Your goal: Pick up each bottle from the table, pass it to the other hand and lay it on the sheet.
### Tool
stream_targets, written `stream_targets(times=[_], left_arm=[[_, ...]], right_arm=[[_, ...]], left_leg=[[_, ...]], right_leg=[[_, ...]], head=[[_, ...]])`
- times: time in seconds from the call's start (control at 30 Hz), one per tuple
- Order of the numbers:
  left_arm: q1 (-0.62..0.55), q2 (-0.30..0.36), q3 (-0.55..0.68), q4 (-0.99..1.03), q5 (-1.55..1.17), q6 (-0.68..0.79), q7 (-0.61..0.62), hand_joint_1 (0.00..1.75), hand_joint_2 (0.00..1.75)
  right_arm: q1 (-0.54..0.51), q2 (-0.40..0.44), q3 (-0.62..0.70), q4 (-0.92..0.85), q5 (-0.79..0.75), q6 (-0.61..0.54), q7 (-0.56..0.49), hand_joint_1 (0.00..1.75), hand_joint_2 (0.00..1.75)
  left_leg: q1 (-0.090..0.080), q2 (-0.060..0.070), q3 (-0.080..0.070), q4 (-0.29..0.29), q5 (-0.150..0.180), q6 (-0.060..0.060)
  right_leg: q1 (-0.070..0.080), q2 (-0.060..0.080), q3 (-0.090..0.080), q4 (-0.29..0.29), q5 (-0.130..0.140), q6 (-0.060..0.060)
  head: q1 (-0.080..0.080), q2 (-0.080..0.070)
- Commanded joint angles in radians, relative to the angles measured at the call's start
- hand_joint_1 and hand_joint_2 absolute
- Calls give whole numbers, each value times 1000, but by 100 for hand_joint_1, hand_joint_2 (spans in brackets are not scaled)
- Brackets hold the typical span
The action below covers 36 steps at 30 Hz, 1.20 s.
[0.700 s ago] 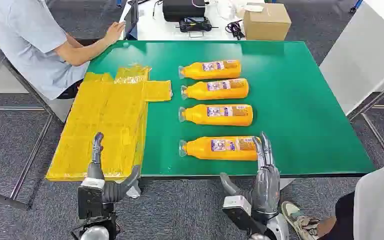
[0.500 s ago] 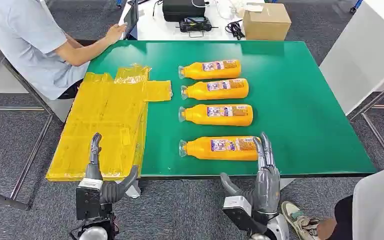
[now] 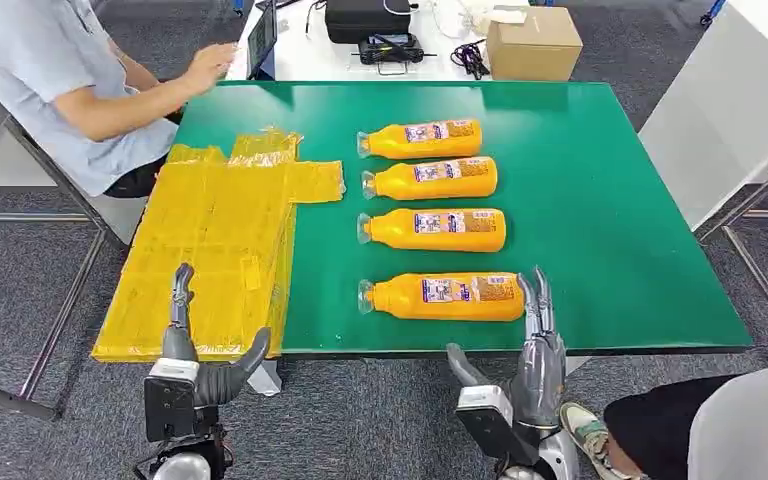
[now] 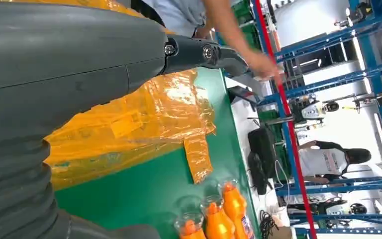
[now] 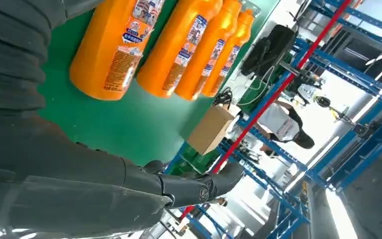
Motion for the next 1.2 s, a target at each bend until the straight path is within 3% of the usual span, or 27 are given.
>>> stream_targets(times=[0.03,0.07,0.13,0.43,0.5,0.53,0.7,0.73,0.8,0.87,0.97,1.03,1.07,1.2], left_arm=[[-49,-7,-46,87,8,-46,5,0,175],[-61,-16,-54,106,63,-72,16,0,175],[-77,-26,-82,110,-47,118,-88,0,175],[-87,-9,-118,92,22,110,-81,0,175],[-105,-27,-96,137,122,109,-43,0,175],[-121,-44,-70,180,166,141,-30,0,175],[-213,-48,-83,374,188,324,-98,0,175],[-216,-40,-99,381,227,305,-119,0,0],[-215,12,-173,372,199,189,-117,0,0],[-200,14,-178,364,227,98,-82,0,0],[-199,-11,-160,386,233,124,-63,0,0],[-160,13,-201,388,242,159,-118,0,0],[-155,23,-221,387,257,184,-138,0,175],[-169,36,-248,399,309,240,-138,0,175]], right_arm=[[-51,15,-62,69,-1,3,-31,0,175],[-59,15,-65,74,14,-16,-35,0,175],[-77,19,-59,73,9,11,-22,0,175],[-99,11,-33,105,1,31,-16,0,175],[-111,3,-28,136,-25,26,-12,0,175],[-119,15,-42,151,-77,23,-29,0,175],[-162,-7,-9,223,-128,-69,-47,0,175],[-168,-18,7,243,-163,-61,-42,0,175],[-192,-52,44,306,-202,-17,-39,0,175],[-205,-73,47,355,-166,-64,-38,0,175],[-227,-84,21,392,-92,-115,23,0,175],[-216,-112,18,377,-70,-137,20,0,175],[-214,-123,21,372,-71,-136,21,0,175],[-223,-136,20,388,-69,-154,32,0,175]], left_leg=[[0,0,3,-1,0,-1],[0,-1,5,-1,-1,-1],[0,0,2,-1,0,-1],[0,0,3,-1,0,-1],[1,2,8,-1,-2,-2],[0,0,2,-1,0,-1],[0,0,4,-2,0,-1],[1,0,3,-2,1,-1],[1,0,5,-2,0,-1],[1,1,7,-3,0,-1],[1,1,8,-3,0,-1],[0,1,5,-2,0,0],[1,3,8,-2,-1,-1],[0,0,6,-2,-1,-1]], right_leg=[[1,-1,3,-1,0,-1],[1,-1,5,-2,-1,-2],[0,-1,3,-1,0,-1],[1,0,3,-1,0,-1],[1,1,7,-2,-2,-3],[1,-1,2,-1,0,-1],[0,-1,4,-2,0,-1],[1,-1,4,-2,0,-1],[1,-1,6,-3,0,-1],[1,1,7,-4,0,-2],[1,0,8,-4,0,-2],[1,0,5,-2,0,-1],[1,2,7,-3,0,-2],[0,0,7,-3,-1,-1]], head=[[0,0],[0,0],[0,0],[0,0],[0,0],[0,0],[0,0],[0,0],[0,0],[0,0],[0,0],[0,0],[-1,0],[0,0]])
